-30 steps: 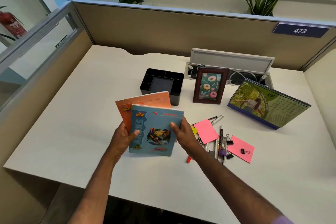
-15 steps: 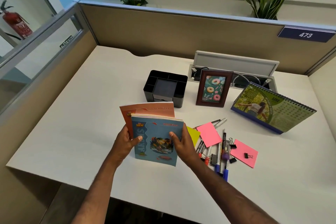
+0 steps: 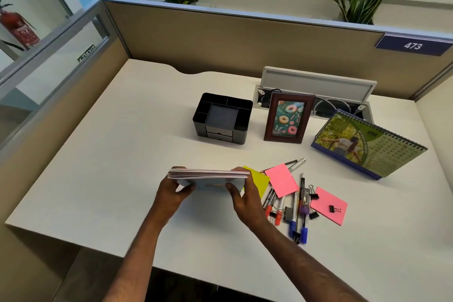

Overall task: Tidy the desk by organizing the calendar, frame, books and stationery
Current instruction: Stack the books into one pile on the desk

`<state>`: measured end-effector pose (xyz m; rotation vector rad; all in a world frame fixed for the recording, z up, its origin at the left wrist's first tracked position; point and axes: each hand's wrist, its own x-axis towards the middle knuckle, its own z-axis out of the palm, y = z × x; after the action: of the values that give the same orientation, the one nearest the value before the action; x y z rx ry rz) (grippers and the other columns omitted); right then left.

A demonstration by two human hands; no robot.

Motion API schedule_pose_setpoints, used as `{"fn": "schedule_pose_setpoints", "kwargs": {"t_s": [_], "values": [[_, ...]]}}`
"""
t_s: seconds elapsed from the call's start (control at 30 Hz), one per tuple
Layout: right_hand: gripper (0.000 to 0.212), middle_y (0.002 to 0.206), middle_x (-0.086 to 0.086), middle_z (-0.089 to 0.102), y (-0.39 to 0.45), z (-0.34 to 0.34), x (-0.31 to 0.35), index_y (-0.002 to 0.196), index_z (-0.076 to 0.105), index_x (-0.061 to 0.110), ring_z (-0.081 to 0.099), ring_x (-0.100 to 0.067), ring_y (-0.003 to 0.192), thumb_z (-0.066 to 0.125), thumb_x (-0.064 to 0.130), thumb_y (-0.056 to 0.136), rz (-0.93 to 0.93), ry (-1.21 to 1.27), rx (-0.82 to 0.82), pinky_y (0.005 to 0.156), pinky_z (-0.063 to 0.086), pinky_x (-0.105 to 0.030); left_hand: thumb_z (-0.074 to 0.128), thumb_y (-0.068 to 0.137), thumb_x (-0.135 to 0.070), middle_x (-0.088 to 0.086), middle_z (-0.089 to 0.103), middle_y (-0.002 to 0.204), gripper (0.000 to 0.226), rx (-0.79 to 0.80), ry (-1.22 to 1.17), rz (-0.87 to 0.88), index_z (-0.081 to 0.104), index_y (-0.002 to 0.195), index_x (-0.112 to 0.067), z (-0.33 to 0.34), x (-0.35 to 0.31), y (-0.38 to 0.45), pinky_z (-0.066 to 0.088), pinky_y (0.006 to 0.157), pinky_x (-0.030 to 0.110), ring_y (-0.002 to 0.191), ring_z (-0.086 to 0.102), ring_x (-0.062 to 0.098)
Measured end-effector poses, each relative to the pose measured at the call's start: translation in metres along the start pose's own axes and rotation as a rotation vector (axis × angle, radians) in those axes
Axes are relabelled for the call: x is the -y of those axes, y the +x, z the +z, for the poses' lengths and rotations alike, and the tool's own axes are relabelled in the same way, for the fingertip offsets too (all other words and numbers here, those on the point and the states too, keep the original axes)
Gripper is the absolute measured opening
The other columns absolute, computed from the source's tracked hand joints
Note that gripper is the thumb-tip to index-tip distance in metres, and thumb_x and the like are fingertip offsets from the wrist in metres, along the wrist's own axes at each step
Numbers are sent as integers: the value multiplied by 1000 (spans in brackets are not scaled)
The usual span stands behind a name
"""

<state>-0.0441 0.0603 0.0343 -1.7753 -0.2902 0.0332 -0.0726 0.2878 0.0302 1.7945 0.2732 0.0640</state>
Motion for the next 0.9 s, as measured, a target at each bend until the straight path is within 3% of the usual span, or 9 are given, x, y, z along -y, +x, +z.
{"fn": "schedule_pose_setpoints", "kwargs": {"t_s": [0.13,0.23,0.3,0.4,0.47,0.57,0.67,0.77,0.9], "values": [[30,117,2,55,1,3,-10,122,47,22,53,-12,112,58,14,95,20,-20,32,94,43,-20,76,78,-13,0,65,107,37,61,6,-16,59,109,-22,7,7,4,49,91,34,105,61,21],[37,120,2,55,1,5,-17,122,38,36,52,-6,110,54,13,97,81,-61,47,93,39,-11,76,83,-11,-7,70,116,40,91,-33,-108,61,117,-25,10,16,5,49,96,24,112,63,11],[36,124,0,54,2,8,-22,123,36,33,52,-10,111,53,13,99,144,-79,65,92,38,-7,74,86,-13,-9,71,115,37,92,13,-162,61,119,-26,10,26,7,48,96,22,110,64,6],[32,121,-1,55,4,10,-30,124,39,22,55,-17,110,52,9,98,183,-132,66,87,38,-5,72,86,-27,0,67,89,14,35,155,-219,60,92,-21,12,43,10,46,83,34,86,62,14],[28,115,-3,60,2,12,-35,122,45,12,59,-20,104,53,6,96,175,-188,35,82,41,-10,70,84,-29,7,63,80,16,-14,211,-237,55,80,-24,16,45,12,46,77,35,79,60,19],[20,106,-5,66,-3,13,-34,115,49,12,63,-23,91,56,12,97,196,-250,-33,67,42,-22,74,86,-13,-3,69,93,22,-89,176,-217,59,101,-19,16,34,8,50,73,25,87,65,11],[16,103,8,65,-6,14,-26,113,51,17,62,-11,84,55,22,98,238,-269,-35,56,40,-12,75,84,-4,-4,72,104,34,-132,58,-188,58,108,-20,10,35,1,57,77,28,92,71,12],[24,102,5,68,-7,18,-26,118,54,16,65,-16,82,57,23,96,300,-286,-14,57,43,-16,73,87,-8,-3,72,103,32,-137,106,-177,60,113,-20,4,40,-7,58,67,23,86,71,16],[28,107,-1,72,-5,25,-35,115,64,17,63,-17,84,64,23,88,407,-265,59,68,47,-28,75,86,-13,3,70,98,32,-146,211,-230,65,116,-17,-4,53,-12,59,66,35,82,71,24]]}}
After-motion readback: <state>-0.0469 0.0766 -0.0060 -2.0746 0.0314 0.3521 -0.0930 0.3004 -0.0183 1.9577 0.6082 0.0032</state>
